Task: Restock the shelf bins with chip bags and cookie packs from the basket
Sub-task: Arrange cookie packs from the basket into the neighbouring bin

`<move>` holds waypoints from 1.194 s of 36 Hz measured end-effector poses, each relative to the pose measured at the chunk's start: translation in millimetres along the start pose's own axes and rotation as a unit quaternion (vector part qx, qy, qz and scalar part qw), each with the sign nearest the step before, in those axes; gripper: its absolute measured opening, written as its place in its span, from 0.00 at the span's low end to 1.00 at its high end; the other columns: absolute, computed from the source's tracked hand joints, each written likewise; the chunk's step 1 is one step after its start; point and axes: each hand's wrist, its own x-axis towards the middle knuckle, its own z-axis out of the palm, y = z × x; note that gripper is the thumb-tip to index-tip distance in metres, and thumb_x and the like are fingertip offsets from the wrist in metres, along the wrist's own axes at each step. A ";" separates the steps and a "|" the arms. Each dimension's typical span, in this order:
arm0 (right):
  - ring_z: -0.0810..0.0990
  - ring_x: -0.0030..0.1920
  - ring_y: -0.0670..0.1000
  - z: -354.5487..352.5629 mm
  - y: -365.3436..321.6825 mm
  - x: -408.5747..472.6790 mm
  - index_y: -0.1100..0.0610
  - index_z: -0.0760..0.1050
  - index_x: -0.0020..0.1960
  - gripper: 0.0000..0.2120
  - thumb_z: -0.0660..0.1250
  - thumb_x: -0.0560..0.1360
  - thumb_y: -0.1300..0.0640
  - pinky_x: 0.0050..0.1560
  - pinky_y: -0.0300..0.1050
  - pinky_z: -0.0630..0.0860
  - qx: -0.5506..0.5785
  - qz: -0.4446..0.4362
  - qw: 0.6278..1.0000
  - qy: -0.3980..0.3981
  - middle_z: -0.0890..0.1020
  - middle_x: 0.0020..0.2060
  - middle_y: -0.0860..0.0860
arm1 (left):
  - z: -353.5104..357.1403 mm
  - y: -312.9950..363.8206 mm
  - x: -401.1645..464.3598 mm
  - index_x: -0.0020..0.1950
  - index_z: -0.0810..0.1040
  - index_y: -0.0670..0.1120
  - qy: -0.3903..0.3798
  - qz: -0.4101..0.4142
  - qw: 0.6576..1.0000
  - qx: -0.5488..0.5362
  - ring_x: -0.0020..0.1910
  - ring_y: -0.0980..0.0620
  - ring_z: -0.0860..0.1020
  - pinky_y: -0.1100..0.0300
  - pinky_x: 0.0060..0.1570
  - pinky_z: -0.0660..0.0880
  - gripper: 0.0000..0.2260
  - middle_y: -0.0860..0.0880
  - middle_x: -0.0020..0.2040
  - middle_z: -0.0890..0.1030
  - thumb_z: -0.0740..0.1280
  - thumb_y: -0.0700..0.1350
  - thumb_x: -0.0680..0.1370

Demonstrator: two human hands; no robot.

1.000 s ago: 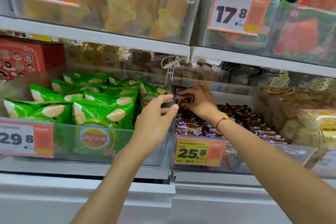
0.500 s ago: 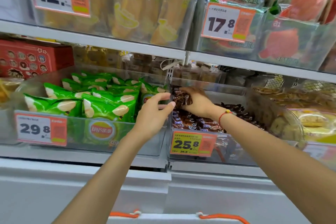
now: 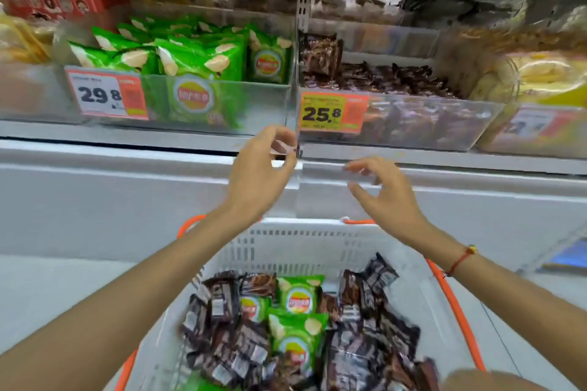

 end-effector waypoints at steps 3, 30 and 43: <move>0.75 0.47 0.47 32.8 19.2 -40.8 0.51 0.79 0.54 0.12 0.69 0.74 0.63 0.46 0.34 0.67 0.019 0.070 0.988 -0.134 0.80 0.48 0.48 | 12.2 -26.9 -42.6 0.50 0.75 0.56 -0.084 -0.097 0.992 -0.005 0.44 0.58 0.78 0.54 0.47 0.78 0.09 0.59 0.46 0.80 0.64 0.44 0.73; 0.74 0.62 0.57 210.8 -6.4 -150.4 0.58 0.68 0.70 0.33 0.75 0.70 0.49 0.60 0.50 0.73 0.074 0.171 0.812 -0.553 0.75 0.63 0.56 | -2.0 -148.9 -174.8 0.71 0.69 0.51 -0.596 -0.174 0.742 0.253 0.65 0.50 0.71 0.60 0.60 0.66 0.30 0.50 0.68 0.72 0.75 0.51 0.71; 0.75 0.48 0.49 136.2 -4.5 -68.8 0.54 0.76 0.45 0.08 0.61 0.78 0.53 0.47 0.43 0.72 0.186 0.352 0.812 -0.426 0.79 0.45 0.49 | -11.6 -107.5 -122.1 0.52 0.78 0.45 -0.422 -0.354 0.834 0.011 0.51 0.54 0.77 0.61 0.53 0.70 0.17 0.52 0.49 0.80 0.62 0.58 0.78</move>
